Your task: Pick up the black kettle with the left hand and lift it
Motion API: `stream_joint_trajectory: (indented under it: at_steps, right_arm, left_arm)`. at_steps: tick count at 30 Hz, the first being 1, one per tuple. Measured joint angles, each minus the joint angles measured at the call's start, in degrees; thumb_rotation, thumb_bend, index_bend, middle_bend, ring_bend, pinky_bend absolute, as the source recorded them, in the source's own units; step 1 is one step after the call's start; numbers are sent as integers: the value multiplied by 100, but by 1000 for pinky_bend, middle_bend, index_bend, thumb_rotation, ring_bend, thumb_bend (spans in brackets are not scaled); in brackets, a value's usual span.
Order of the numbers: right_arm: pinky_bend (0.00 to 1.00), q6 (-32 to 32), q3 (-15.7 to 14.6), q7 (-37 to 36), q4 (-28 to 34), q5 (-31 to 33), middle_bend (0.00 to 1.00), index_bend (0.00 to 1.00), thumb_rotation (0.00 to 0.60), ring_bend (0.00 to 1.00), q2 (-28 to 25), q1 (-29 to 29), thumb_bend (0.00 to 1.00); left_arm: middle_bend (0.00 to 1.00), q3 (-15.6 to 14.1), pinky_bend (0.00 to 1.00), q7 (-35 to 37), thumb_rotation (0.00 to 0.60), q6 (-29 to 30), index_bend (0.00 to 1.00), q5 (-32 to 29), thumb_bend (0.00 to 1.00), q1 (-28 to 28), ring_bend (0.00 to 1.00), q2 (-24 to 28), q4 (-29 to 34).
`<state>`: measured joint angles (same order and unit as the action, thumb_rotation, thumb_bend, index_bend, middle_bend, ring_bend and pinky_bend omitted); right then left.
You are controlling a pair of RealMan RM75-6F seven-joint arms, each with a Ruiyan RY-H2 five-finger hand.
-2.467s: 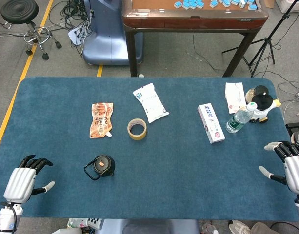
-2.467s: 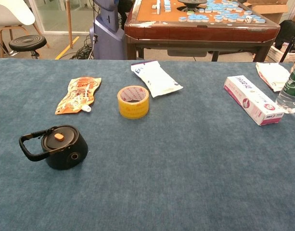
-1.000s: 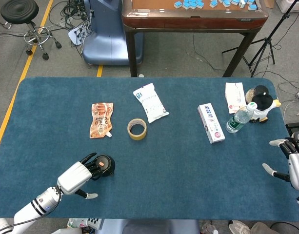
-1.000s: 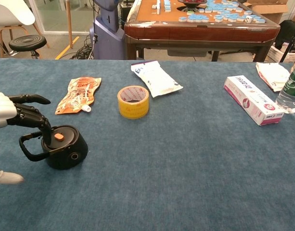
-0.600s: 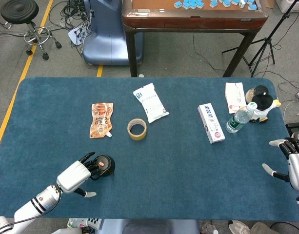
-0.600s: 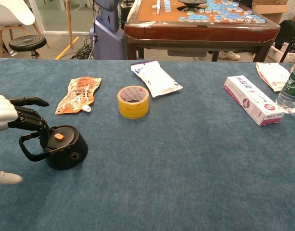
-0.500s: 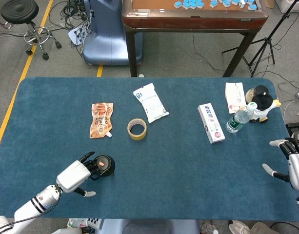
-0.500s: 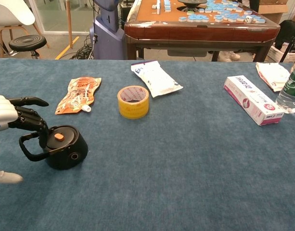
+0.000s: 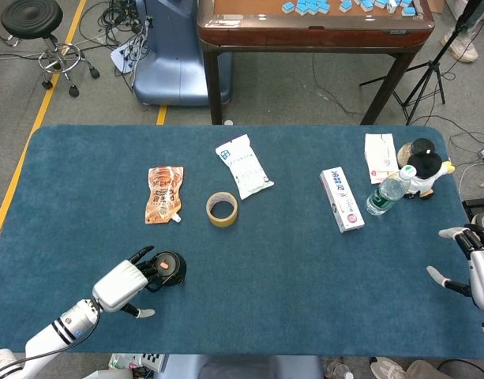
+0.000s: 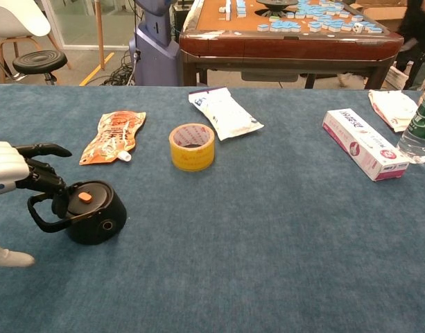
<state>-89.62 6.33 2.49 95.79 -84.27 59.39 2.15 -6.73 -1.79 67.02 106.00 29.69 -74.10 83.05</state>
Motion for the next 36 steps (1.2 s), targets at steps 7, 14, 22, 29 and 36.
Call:
stream_joint_trajectory:
  at_steps: [7, 14, 22, 29, 36]
  right_arm:
    - [194, 11, 0, 9, 9, 12, 344, 338, 600, 201, 2, -7, 72]
    - [194, 18, 7, 14, 23, 20, 344, 338, 600, 201, 3, -7, 72]
    - [194, 34, 9, 3, 10, 39, 343, 338, 600, 201, 13, -9, 72]
    - [194, 24, 1, -22, -3, 44, 344, 338, 600, 201, 15, -30, 71]
    - [194, 19, -6, -43, -20, 56, 343, 338, 600, 201, 21, -52, 71]
  left_arm:
    - [456, -38, 31, -25, 380, 17, 433, -4, 117, 16, 375, -78, -107]
    - [465, -81, 31, -49, 389, 41, 445, -6, 117, 30, 375, -132, -226]
    - [479, -169, 31, -28, 398, 65, 463, 0, 117, 22, 377, -183, -296]
    - [490, -207, 31, -24, 407, 21, 471, -27, 117, 29, 377, -287, -350]
    - [508, -258, 31, -111, 414, -31, 488, -28, 117, 38, 380, -366, -379]
